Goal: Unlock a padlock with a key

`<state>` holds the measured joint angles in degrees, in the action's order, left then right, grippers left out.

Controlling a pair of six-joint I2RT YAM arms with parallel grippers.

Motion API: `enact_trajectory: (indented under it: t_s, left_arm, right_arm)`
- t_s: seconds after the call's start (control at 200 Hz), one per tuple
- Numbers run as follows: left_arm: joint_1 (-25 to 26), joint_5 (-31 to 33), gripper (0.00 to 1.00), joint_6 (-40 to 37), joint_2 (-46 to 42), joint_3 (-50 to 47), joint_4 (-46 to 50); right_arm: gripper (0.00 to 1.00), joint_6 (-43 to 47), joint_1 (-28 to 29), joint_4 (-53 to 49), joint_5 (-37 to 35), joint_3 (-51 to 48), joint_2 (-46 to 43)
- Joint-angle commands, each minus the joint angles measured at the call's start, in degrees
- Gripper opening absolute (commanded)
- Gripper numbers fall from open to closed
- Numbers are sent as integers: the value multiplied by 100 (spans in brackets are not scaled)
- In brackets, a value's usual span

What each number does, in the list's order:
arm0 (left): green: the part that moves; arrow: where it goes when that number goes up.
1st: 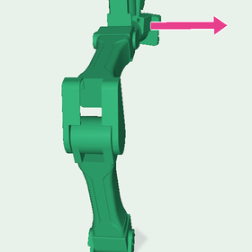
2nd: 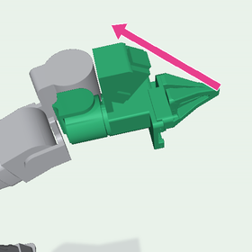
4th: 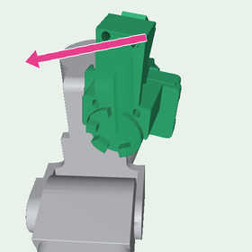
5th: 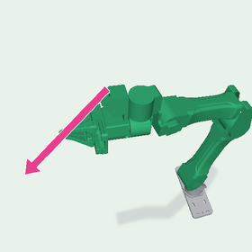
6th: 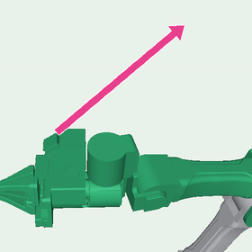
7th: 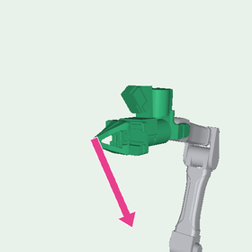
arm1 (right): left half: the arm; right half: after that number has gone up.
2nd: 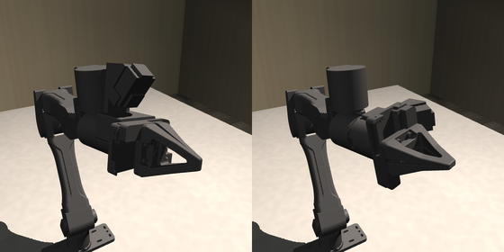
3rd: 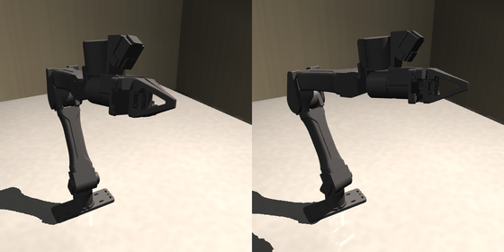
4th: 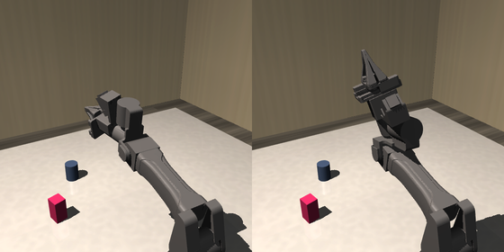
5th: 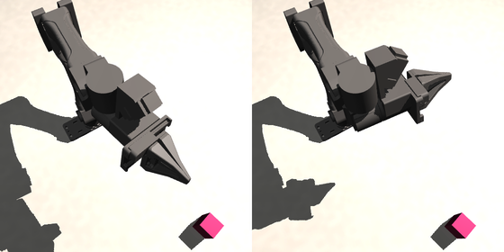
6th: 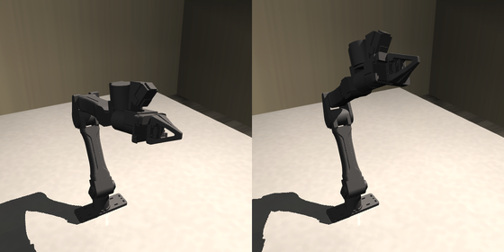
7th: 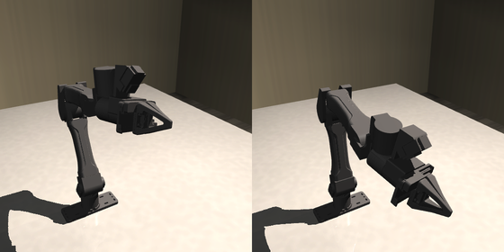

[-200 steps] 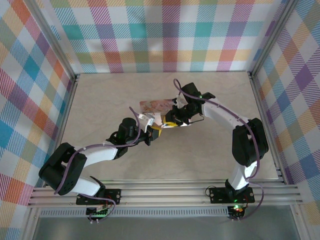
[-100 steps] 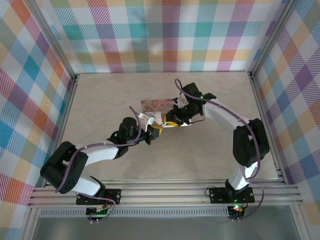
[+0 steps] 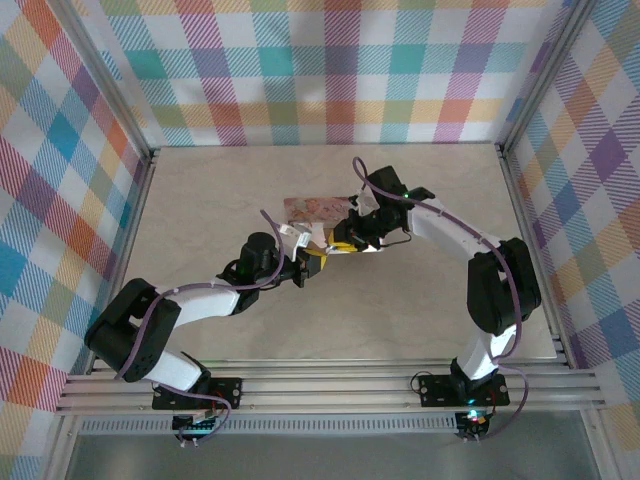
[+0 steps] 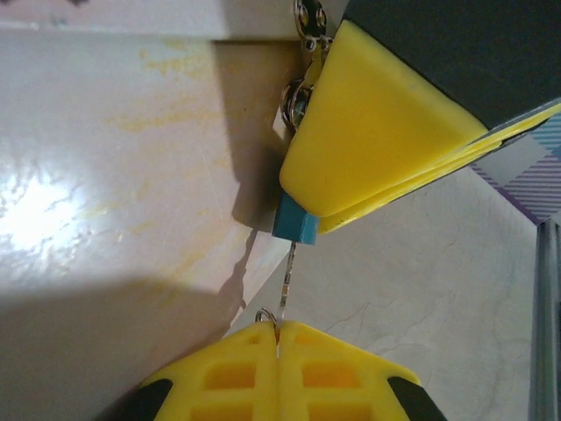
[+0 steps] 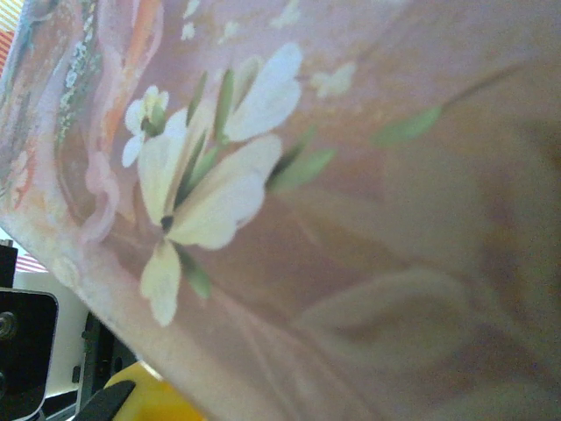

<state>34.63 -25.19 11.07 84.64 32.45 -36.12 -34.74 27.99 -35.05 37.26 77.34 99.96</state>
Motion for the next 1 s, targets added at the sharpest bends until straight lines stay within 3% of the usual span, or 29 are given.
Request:
enact_trajectory:
  t_s: [0.0,0.315,0.59,0.995]
  left_arm:
    - [39,-164,0,190,80,275,-386]
    - [25,-163,0,273,-27,350,-265]
    - [17,404,0,41,-291,342,202]
    - [358,829,0,-236,-354,236,-51]
  right_arm:
    - [0,33,36,251,403,-30,-269]
    - [0,329,37,116,253,-174,-311]
    - [0,298,40,31,168,-202,-320]
    - [0,37,40,111,265,-193,-246]
